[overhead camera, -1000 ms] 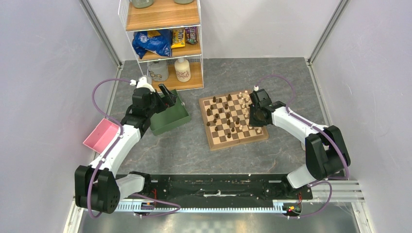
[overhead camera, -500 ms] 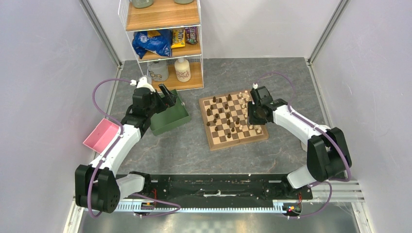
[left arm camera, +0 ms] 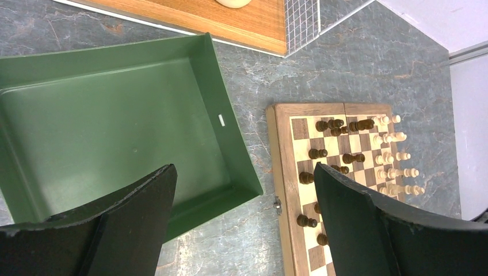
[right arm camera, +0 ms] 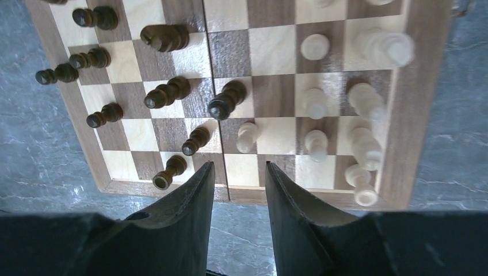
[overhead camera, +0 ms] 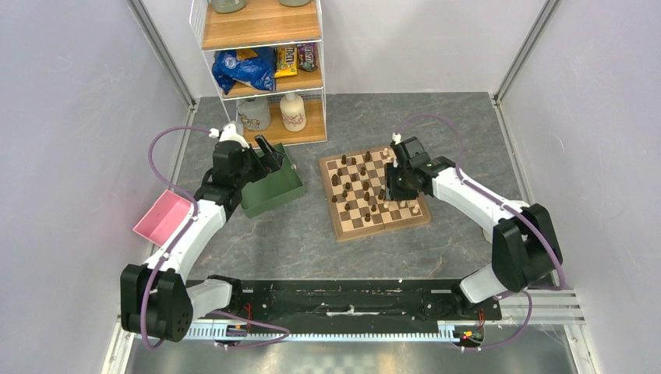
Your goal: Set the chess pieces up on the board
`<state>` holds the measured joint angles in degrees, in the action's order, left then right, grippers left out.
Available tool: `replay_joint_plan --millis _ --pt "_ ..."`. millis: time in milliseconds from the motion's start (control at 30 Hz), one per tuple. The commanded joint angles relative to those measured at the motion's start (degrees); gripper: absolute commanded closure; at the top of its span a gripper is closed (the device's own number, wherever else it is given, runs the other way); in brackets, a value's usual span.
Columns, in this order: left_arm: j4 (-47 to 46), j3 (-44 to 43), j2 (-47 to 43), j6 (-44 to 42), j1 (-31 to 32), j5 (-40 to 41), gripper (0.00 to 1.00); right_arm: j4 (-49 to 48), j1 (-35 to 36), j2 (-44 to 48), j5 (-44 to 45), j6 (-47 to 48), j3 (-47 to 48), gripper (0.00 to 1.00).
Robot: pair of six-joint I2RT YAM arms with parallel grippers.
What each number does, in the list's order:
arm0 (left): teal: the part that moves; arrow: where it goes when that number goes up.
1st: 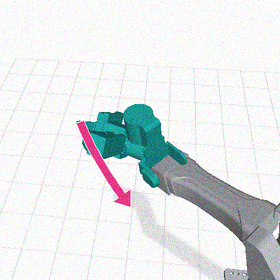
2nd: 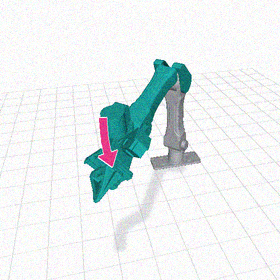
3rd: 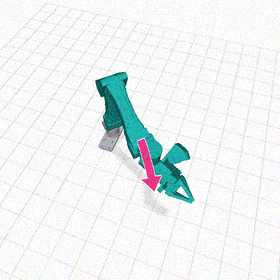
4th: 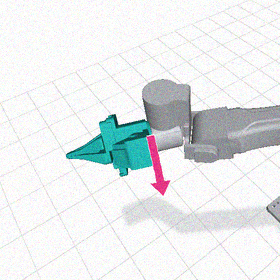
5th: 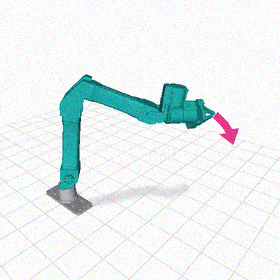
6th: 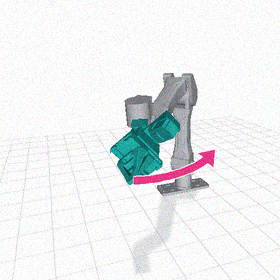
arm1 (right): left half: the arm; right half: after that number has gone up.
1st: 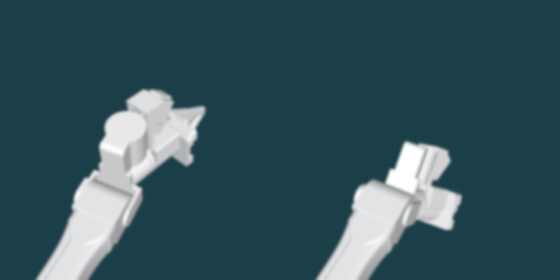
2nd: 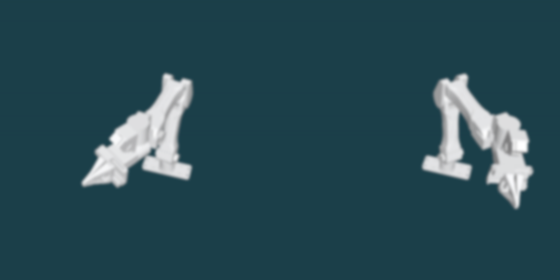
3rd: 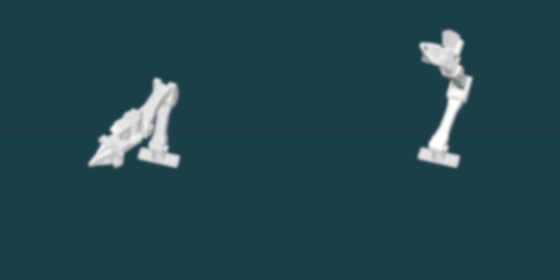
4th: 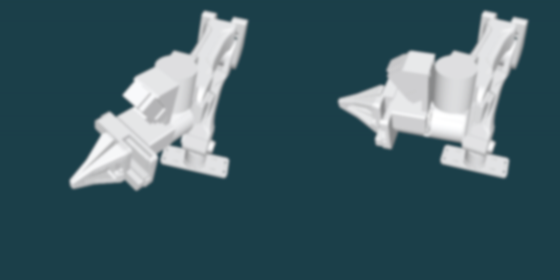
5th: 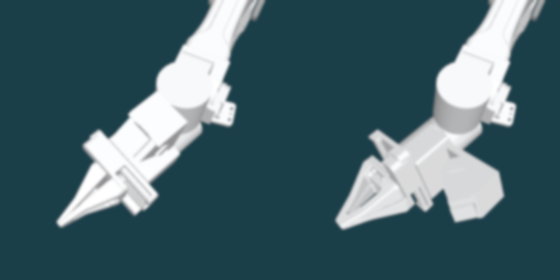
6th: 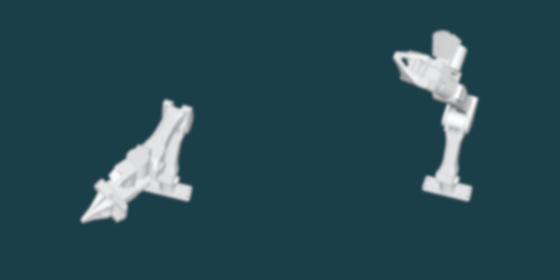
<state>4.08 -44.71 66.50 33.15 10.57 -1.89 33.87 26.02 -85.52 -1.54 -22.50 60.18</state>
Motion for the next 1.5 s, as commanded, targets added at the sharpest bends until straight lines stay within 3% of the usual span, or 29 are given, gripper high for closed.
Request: replay_joint_plan --millis 0,367,700,1033,1467 --pt "-2.3 0.0 -0.8 1.0 -0.4 -0.3 0.04 -0.9 1.7 -3.1 -0.4 0.0 2.8 0.55" --pt "-2.1 0.0 -0.8 0.7 -0.4 0.2 0.04 -0.6 2.5 -7.4 3.4 0.1 4.3 0.59" --pt "-2.1 -0.1 -0.8 0.7 -0.5 0.2 0.04 0.1 2.5 -8.8 3.9 1.1 5.6 0.72" --pt "-2.8 -0.2 -0.5 1.1 -0.5 -0.4 0.04 0.5 2.5 -7.8 3.4 0.6 4.4 0.65" --pt "-2.8 -0.6 -0.5 1.1 -0.5 -0.7 0.04 0.5 2.5 -9.0 3.3 0.6 4.2 0.73"
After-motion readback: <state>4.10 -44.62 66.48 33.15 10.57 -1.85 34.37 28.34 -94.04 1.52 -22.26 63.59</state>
